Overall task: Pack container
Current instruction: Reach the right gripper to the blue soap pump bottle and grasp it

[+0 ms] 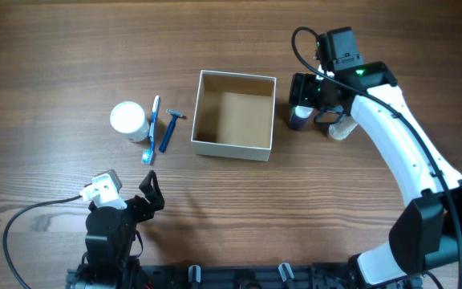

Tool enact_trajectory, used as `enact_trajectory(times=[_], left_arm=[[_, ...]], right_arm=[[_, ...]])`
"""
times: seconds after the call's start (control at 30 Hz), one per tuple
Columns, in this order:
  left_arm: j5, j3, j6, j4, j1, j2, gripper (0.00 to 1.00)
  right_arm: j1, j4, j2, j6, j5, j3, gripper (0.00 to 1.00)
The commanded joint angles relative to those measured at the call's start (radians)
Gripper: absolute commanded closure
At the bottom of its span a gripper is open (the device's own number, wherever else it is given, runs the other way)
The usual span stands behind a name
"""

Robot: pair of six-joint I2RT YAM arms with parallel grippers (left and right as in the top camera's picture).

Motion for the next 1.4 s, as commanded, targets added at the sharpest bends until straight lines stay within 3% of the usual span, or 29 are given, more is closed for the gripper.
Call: enact_trajectory(times=[0.0, 0.53, 0.73, 0.83, 1.37], left_arm=[[0.012, -0.002, -0.002, 0.003, 0.007, -0.007, 0.0], [0.012, -0.002, -0.002, 0.003, 0.007, -0.007, 0.0], [0.012, -0.002, -0.002, 0.003, 0.007, -0.007, 0.0], [0.012, -0.002, -0.002, 0.003, 0.007, -0.007, 0.0], [0.012, -0.002, -0.002, 0.003, 0.007, -0.007, 0.0]], right_arm=[[0.014, 0.013, 0.023, 0.057, 0.076, 0.027, 0.14], [0.014, 0.037, 0.069, 0.056, 0.084, 0.027, 0.21], [0.015, 0.046, 0.075, 0.056, 0.072, 0.027, 0.29], [0.015, 0.047, 0.075, 0.055, 0.073, 0.027, 0.41], [0.033, 0.045, 0.076, 0.035, 0.073, 0.027, 0.4]])
